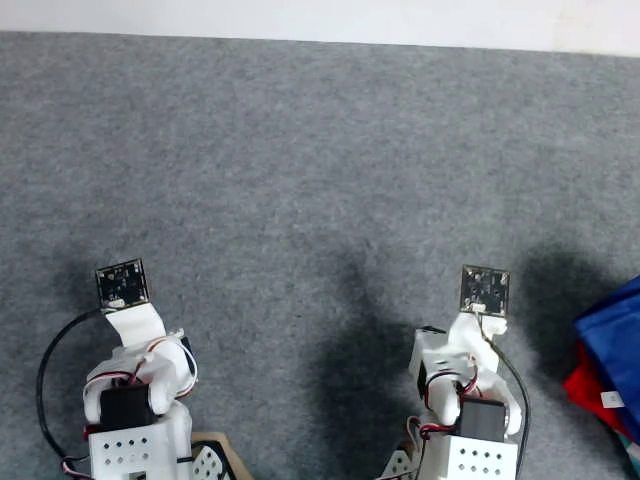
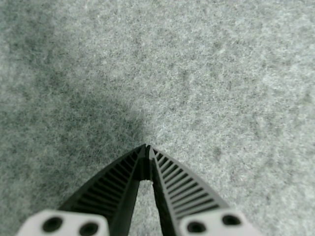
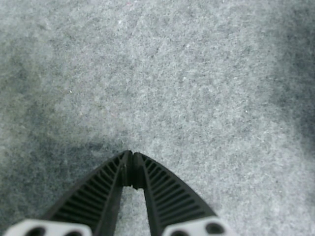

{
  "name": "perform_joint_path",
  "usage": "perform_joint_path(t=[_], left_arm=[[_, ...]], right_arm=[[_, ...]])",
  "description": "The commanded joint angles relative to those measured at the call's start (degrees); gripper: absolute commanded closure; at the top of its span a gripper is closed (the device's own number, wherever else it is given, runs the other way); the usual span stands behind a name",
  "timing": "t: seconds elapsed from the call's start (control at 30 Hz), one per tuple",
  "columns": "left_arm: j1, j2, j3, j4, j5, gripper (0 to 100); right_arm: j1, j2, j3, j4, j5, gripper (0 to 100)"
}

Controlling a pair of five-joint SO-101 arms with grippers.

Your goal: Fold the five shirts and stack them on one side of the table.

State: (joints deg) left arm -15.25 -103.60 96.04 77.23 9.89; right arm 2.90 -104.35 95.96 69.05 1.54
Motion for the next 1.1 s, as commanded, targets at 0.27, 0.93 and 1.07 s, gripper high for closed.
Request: perform_joint_path(t=[0.27,0.93,1.07], left_arm=[[-0.7,-0.3,1.0,-1.0,-0.4,99],[-0.7,-0.3,1.0,-1.0,-0.4,99],[-0.7,-0.3,1.0,-1.0,-0.4,99]], right_arm=[[0.1,-0.7,7.8,0.6,-0.4,99.2],[0.1,-0.7,7.8,0.6,-0.4,99.2],[0.1,-0.7,7.8,0.6,-0.4,99.2]])
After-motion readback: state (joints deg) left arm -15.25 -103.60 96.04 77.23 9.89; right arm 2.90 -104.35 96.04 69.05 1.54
